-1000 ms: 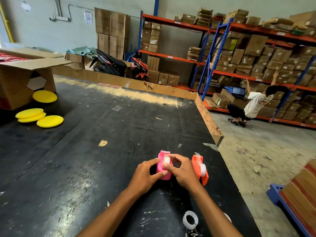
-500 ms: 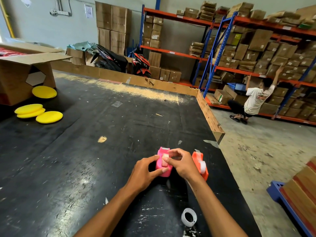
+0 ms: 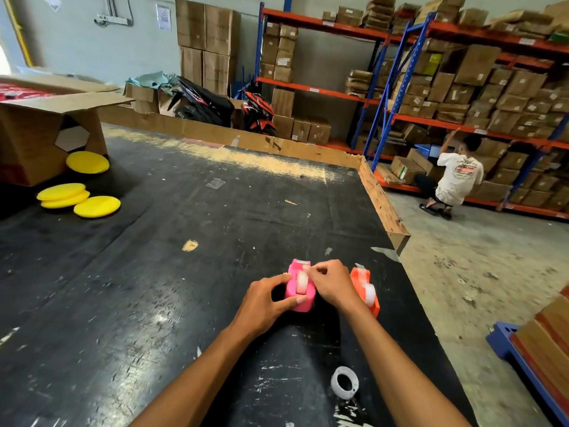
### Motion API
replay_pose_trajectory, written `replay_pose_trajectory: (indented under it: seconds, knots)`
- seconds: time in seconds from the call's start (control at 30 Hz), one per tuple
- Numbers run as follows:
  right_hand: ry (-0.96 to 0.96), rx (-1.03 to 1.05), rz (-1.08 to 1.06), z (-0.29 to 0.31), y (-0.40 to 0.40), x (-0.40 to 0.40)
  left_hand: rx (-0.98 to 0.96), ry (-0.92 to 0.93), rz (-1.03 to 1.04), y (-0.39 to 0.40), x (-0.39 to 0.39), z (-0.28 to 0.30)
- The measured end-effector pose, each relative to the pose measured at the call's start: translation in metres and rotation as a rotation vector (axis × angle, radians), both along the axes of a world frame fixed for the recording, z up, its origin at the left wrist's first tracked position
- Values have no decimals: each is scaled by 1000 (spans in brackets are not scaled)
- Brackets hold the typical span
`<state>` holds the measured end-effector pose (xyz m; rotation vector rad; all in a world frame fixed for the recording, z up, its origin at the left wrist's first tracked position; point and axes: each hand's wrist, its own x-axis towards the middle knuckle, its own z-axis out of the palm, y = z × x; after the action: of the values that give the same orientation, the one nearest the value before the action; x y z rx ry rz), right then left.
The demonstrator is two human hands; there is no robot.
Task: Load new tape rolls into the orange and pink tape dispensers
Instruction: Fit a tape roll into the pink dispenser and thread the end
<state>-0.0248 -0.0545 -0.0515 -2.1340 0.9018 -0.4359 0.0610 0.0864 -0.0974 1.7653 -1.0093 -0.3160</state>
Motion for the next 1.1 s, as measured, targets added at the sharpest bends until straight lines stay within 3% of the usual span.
replay_pose_trajectory:
  seconds: [0.13,0.33,0.63,1.1]
  knots:
    - [76,63,5,6,-5,5,1,-7,-7,-1,1,-2]
    - [19,162,90,16,-12,7,1,-14,-12,-2,3,-4]
    - [-52,8,267,20,-18,10,-8,-37,-13,-5,6,-9]
    - [-143,-79,258,19,-36,29,10,28,20,-4,6,-8]
